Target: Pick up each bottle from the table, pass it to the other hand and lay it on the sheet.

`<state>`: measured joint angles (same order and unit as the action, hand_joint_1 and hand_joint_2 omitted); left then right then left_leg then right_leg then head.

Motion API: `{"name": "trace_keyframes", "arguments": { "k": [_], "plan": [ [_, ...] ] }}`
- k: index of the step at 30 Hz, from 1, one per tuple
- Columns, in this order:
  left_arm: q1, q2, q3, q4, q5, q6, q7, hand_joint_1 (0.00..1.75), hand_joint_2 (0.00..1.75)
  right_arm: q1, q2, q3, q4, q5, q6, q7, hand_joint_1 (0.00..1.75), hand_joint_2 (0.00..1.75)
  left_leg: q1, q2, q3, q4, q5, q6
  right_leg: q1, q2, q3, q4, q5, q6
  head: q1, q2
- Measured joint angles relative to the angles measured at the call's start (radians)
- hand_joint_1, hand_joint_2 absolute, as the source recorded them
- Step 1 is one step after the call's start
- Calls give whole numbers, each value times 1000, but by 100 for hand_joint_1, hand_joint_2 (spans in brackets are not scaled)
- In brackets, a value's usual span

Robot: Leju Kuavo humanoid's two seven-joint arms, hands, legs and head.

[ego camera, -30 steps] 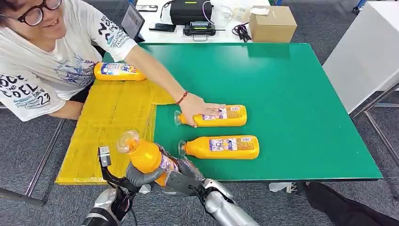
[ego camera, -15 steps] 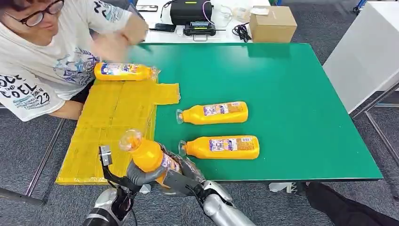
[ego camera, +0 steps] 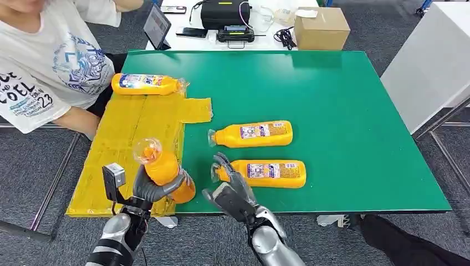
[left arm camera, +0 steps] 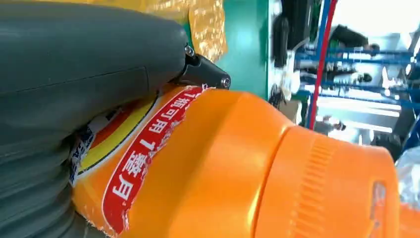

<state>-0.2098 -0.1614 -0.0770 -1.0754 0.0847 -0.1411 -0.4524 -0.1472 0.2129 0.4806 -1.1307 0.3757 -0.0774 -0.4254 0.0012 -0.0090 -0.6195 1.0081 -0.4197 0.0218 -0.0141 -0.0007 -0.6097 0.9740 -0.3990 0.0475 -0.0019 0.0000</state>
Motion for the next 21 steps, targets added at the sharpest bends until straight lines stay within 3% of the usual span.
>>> {"name": "trace_keyframes", "arguments": {
  "k": [11, 21],
  "plan": [
    [-17, 3, 27, 0, -16, 33, -10, 175, 175, 10, -10, -30, -27, -24, 8, -26, 0, 0, 0, 0, 0, 0, 0, 0, 0, 0, 0, 0, 0, 0, 0, 0],
    [-83, 17, 80, 3, -198, 292, -108, 175, 175, 60, -29, -30, -176, -34, 3, -100, 0, 0, 0, 0, 0, 0, 0, 0, 0, 0, 0, 0, 0, 0, 0, 0]
  ]
}}
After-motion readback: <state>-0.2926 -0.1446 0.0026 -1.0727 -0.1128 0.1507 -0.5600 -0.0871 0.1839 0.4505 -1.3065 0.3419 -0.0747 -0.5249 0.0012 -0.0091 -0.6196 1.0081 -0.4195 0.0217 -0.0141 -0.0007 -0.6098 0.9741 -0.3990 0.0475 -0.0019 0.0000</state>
